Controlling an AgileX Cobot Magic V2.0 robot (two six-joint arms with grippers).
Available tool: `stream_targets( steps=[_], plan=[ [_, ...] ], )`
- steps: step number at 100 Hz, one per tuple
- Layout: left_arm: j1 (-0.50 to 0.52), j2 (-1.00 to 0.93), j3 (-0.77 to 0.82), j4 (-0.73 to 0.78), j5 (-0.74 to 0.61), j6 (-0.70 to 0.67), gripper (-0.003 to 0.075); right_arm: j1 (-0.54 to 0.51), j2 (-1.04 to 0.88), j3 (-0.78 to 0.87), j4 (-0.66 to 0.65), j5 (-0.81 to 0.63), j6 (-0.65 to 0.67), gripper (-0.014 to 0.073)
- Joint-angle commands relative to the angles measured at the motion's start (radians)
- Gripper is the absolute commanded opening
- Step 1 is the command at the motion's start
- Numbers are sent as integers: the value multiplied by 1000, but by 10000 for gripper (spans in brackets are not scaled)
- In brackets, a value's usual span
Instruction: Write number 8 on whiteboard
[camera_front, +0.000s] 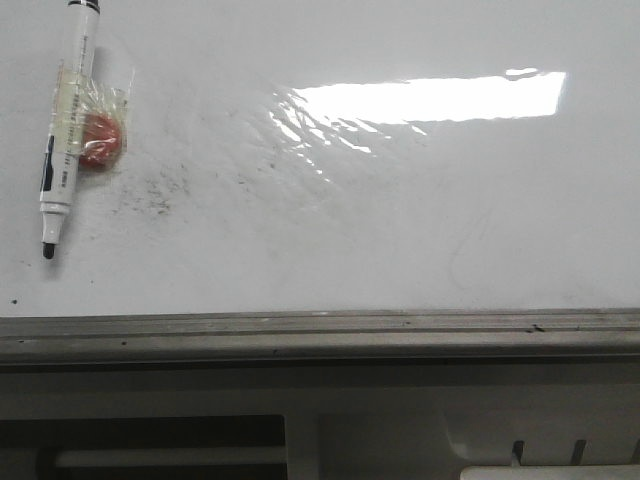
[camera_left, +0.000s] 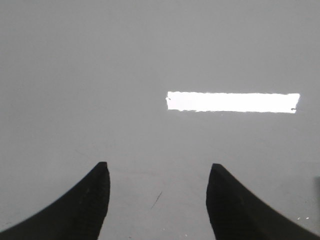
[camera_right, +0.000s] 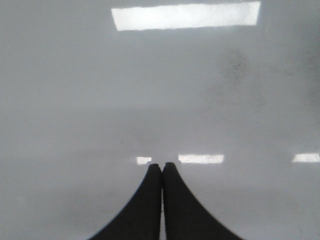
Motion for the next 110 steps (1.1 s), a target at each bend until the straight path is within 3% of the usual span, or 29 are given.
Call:
stream_targets(
  steps=[1, 17, 50, 69, 110],
  plan=[
    [-26, 41, -34, 8, -83, -4, 407, -6, 20, -38, 3, -77, 0, -63],
    [-119, 142, -36, 8, -111, -4, 407, -6, 20, -38, 3, -77, 0, -63],
    [-456, 417, -36, 8, -256, -4, 407, -6, 20, -38, 3, -97, 0, -63],
    [-591, 535, -36, -22, -286, -4, 407, -6, 20, -38, 3, -94, 0, -63],
    [-641, 730, -58, -30, -413, -13, 366, -6, 20, -38, 3, -85, 0, -63]
  ],
)
